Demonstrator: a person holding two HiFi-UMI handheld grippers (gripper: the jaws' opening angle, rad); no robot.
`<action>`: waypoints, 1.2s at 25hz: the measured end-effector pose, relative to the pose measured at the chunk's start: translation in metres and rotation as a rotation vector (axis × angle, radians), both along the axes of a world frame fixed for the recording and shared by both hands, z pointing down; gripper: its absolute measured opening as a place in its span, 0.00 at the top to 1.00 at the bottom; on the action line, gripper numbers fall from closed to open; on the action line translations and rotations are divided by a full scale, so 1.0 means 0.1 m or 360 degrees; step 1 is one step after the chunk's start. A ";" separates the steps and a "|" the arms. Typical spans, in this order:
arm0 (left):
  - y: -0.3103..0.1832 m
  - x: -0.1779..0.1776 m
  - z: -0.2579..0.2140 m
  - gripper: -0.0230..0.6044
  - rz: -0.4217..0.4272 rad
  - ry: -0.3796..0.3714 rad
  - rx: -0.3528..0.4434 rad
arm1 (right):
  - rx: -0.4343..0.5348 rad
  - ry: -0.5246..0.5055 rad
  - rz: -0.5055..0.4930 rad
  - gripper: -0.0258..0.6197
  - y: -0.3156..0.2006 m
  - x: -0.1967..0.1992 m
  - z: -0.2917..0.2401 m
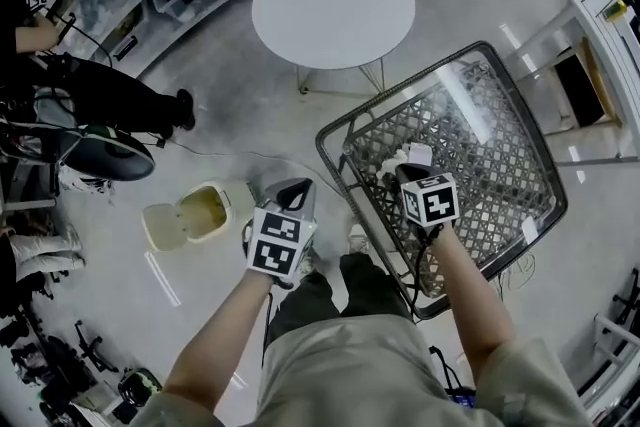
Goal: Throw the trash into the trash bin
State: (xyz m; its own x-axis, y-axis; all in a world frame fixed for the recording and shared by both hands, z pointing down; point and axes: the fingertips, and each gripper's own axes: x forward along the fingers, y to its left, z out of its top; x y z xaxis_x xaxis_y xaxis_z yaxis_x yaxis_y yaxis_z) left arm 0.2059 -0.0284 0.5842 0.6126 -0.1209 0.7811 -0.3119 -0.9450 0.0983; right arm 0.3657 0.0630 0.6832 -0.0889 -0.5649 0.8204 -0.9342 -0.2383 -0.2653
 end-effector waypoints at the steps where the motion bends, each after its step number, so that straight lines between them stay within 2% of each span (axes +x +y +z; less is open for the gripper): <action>1: -0.01 -0.03 -0.04 0.96 -0.0012 0.0009 0.0009 | 0.0027 0.0003 -0.0001 0.95 -0.01 0.00 -0.09; 8: -0.24 -0.30 -0.42 0.96 -0.0112 0.0102 0.0088 | 0.0243 0.0047 -0.0025 0.95 -0.20 -0.06 -0.89; 14: -0.57 -0.82 -0.72 0.96 -0.0277 0.0153 0.0165 | 0.0447 0.0205 -0.0207 0.95 -0.64 -0.48 -1.59; 21: -1.05 -1.95 -0.93 0.96 -0.0601 0.0140 0.0258 | 0.0634 0.0136 -0.0529 0.95 -1.44 -1.54 -2.03; 30: -1.40 -3.56 -0.81 0.96 -0.1037 0.0070 0.0315 | 0.0675 -0.0016 -0.1034 0.95 -2.34 -3.30 -1.88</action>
State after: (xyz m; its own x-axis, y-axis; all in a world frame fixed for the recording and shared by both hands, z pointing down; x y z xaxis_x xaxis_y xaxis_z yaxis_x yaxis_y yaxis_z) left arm -0.1506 -0.1687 0.5033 0.3971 -0.6138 0.6823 -0.8231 -0.5671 -0.0311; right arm 0.0353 -0.1709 0.4951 -0.5163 -0.6624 0.5428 -0.8487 0.4806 -0.2208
